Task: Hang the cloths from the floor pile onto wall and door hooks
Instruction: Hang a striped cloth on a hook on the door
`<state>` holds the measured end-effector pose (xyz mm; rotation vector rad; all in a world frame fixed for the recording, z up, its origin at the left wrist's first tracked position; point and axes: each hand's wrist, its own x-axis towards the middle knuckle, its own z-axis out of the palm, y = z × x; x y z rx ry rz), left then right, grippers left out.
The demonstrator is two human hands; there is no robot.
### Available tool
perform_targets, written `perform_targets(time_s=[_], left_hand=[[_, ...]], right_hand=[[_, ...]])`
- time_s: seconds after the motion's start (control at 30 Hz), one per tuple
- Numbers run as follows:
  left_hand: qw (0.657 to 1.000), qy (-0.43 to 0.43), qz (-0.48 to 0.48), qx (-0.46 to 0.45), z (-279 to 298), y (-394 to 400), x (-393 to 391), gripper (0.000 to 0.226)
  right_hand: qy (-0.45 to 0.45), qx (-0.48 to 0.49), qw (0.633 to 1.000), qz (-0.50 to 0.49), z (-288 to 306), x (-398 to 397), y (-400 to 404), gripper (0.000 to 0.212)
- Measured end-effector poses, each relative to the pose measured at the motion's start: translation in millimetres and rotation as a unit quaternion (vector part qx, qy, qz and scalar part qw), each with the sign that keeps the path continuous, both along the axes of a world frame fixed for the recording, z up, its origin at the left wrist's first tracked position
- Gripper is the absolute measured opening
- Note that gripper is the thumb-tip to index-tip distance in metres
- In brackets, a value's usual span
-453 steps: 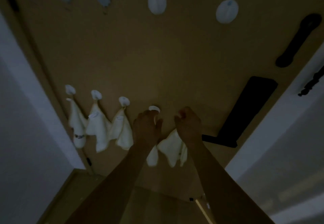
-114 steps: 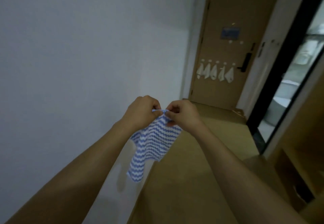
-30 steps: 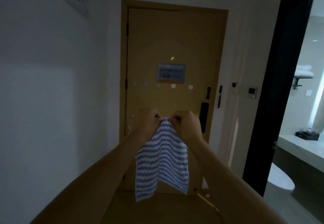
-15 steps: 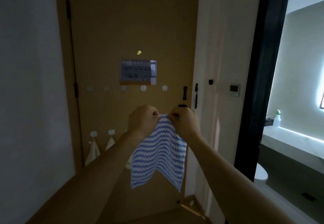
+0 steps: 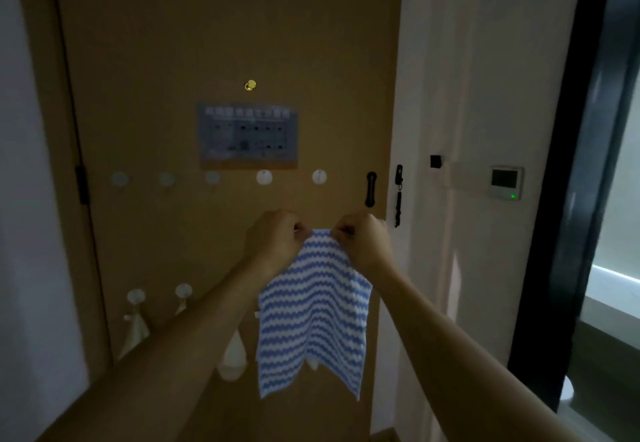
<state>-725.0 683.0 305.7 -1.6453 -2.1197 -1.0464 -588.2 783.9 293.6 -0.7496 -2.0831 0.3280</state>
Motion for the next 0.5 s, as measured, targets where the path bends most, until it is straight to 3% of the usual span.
perform_targets(time_s=[0.27, 0.5], left_hand=[[0.999, -0.005, 0.03, 0.026, 4.4, 115.2, -49.8, 0.022], [0.999, -0.006, 0.034, 0.036, -4.3, 187.7, -90.3, 0.023]], right_hand=[[0.013, -0.02, 0.998, 0.054, 11.4, -53.0, 117.8, 0.019], [-0.011, -0.049, 0.998, 0.042, 6.5, -95.7, 193.4, 0.02]])
